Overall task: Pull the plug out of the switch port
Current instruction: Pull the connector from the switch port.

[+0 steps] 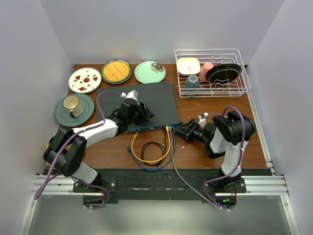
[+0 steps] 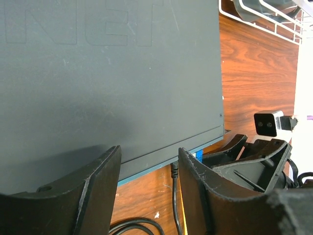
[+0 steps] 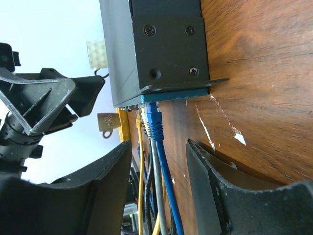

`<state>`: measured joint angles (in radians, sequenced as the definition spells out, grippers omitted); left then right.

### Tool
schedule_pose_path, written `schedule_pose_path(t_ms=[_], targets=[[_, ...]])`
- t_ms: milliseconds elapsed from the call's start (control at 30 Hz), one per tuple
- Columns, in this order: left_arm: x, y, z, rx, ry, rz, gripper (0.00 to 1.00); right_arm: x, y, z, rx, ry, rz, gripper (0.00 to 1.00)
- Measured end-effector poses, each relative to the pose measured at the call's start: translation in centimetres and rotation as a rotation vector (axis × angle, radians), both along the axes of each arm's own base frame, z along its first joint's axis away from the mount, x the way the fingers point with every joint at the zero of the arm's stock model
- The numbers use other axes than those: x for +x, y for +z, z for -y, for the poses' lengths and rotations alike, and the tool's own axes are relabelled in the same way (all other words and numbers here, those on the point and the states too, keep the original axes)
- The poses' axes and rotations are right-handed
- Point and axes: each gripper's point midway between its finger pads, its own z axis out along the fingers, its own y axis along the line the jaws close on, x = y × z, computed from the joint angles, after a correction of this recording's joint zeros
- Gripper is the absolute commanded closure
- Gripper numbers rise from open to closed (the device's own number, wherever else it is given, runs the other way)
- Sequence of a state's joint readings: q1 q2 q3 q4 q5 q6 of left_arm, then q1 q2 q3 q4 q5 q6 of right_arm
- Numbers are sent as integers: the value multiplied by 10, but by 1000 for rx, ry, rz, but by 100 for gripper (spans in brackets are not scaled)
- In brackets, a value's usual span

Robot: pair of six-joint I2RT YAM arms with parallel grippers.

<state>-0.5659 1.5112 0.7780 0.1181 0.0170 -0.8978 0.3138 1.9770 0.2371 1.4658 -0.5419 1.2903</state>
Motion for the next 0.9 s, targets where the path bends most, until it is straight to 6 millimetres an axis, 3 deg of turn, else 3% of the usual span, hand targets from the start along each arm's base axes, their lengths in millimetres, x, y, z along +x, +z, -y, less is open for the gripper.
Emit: schedule_pose_path(t_ms=[267,633,900], targets=[[-1,-11,-1,11,-3,-27,45,2,-2,2,-3,-20,-11,50],[0,-11,0,10,-2,-26,45,2,-3,16,-65,-122,9,48],[-2,-6,-2,-9,5,-6,44,0,1,7,-137,-130,80,48]])
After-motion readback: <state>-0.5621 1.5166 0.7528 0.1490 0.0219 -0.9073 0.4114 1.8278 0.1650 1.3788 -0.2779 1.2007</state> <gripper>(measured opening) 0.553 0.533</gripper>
